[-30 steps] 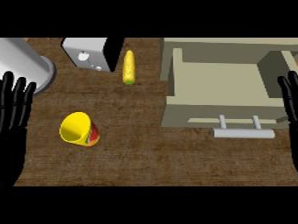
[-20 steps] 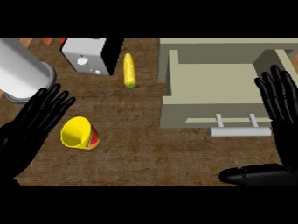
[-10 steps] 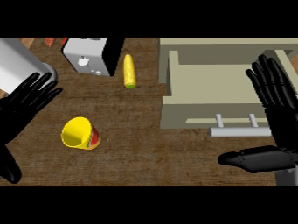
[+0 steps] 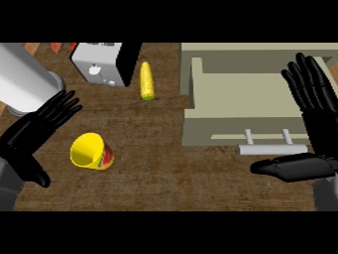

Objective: Pick up the cup, place it into the drawer and close the drawer

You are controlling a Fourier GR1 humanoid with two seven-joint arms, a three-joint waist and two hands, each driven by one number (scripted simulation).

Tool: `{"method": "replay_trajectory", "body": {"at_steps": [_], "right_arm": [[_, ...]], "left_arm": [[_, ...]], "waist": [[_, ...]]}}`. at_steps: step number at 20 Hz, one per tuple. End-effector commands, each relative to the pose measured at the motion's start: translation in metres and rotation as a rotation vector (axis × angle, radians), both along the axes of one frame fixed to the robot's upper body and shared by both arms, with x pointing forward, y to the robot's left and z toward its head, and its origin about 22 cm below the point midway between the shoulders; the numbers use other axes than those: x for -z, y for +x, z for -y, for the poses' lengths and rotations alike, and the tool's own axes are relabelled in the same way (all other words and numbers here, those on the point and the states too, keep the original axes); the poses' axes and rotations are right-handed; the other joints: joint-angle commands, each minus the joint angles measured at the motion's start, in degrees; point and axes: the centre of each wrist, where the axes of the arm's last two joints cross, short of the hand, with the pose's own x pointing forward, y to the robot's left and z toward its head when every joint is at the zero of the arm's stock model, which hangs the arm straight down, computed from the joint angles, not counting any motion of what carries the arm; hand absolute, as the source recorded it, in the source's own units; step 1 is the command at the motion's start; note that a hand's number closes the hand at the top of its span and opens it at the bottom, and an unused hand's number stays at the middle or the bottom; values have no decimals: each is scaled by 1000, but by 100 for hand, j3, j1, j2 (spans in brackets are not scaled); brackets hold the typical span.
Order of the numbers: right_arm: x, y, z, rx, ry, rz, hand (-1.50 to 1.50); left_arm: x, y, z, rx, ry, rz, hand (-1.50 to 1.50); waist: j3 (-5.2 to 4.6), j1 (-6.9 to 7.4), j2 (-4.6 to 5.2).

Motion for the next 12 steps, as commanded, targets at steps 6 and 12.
{"method": "replay_trajectory", "body": {"at_steps": [6,12], "right_arm": [[-7,1,1,-4,0,-3,-150],[-10,5,-4,-5,1,26,-150]], "left_arm": [[67,-9,-13,-35,72,-58,-150],[88,-5,-2,-65,110,-62,-150]], "waist": [[-4,-36,5],[-13,-97,34]]}}
